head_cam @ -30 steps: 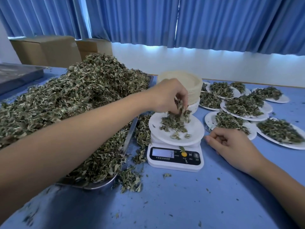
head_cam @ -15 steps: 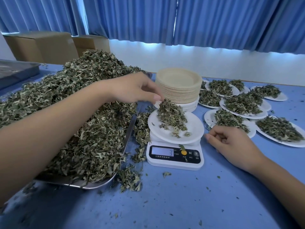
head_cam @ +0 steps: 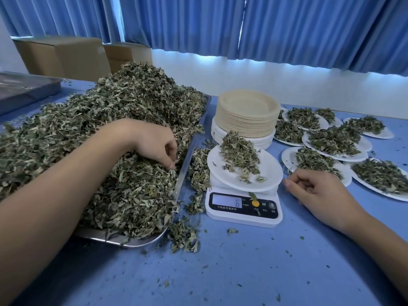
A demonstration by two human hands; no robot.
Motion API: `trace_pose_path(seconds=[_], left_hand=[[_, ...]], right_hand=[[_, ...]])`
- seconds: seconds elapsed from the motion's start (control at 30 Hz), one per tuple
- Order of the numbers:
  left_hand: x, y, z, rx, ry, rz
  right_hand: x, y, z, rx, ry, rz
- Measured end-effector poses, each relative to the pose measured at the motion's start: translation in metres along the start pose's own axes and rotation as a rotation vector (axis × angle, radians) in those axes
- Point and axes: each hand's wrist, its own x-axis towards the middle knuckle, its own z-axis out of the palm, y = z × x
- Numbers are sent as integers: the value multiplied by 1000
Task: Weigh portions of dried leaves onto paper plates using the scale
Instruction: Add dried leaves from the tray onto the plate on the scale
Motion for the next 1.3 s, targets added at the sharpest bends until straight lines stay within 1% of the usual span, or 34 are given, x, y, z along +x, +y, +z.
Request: trace_pose_path(seconds=[0.07,0.2,0.27,0.43,0.6,0.73,0.87,0.93,1.03,1.1,1.17,1.2,1.23,1.3], left_hand=[[0,6,1,29,-18,7],[3,9,6,-9,-33,-23],[2,9,6,-31,-1,-23],[-3,5,-5,-141,216,-54],[-5,5,-14,-224,397,-85],[-11,5,-19,-310,499,-61],[-17,10,-20,-541,656,43],[-16,19,-19,-732,709,98],[-9,41,-11,-1030,694,147],[-4,57,-3,-1121,589,208],[-1,67,5,-1027,461,268],[-1,69,7,-944,437,276],[-1,69,7,-875,450,275],[-4,66,3,-815,538,260]], right_hand=[[0,1,0,1,4,-5],[0,2,0,3,5,2],[0,2,0,8,1,12],[-1,-2,-1,2,-9,30],[-1,-3,-2,-13,-11,32],[0,-2,-2,-14,-13,36],[0,-1,-1,-6,-11,35],[0,0,0,-3,-13,32],[0,1,0,1,-6,34],[0,1,0,-6,-3,32],[0,2,0,-8,0,31],[0,2,0,-5,2,29],[0,1,-1,-2,3,27],[-1,1,-1,0,4,23]])
